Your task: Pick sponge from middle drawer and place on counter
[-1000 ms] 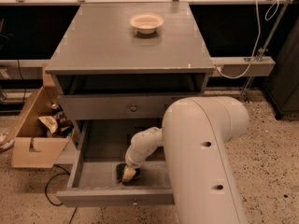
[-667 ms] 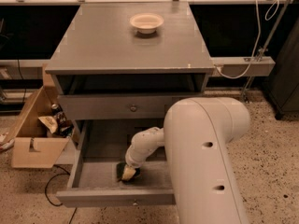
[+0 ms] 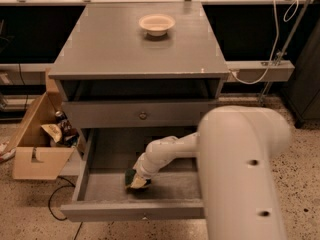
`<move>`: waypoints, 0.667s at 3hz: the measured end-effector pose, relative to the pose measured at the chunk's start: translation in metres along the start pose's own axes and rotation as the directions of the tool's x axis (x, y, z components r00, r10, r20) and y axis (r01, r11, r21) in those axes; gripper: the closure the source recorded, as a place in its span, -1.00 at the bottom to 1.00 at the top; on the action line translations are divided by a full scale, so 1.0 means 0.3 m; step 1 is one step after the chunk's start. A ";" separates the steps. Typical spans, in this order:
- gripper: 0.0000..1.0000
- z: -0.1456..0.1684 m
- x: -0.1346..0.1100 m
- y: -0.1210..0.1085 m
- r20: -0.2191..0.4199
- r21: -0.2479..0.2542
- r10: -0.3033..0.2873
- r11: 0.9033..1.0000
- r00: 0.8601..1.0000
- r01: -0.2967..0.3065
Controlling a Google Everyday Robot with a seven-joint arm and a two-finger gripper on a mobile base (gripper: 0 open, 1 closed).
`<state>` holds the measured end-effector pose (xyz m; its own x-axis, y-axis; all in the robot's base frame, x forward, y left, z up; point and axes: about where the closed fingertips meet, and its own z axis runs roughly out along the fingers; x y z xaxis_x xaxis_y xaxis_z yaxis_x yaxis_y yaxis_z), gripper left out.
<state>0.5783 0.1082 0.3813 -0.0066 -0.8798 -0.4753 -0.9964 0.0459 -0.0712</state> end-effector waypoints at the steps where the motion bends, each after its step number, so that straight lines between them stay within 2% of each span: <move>1: 1.00 -0.139 -0.075 0.011 0.139 0.022 -0.052 0.999 0.989 0.050; 2: 1.00 -0.216 -0.050 0.012 0.184 0.061 -0.098 0.994 0.978 0.088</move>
Offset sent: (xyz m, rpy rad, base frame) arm -0.0068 0.0002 0.0470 0.1349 -0.0472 0.0461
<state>0.5694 0.0910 0.4450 0.1063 -0.7778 -0.6194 -0.9861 -0.0023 -0.1663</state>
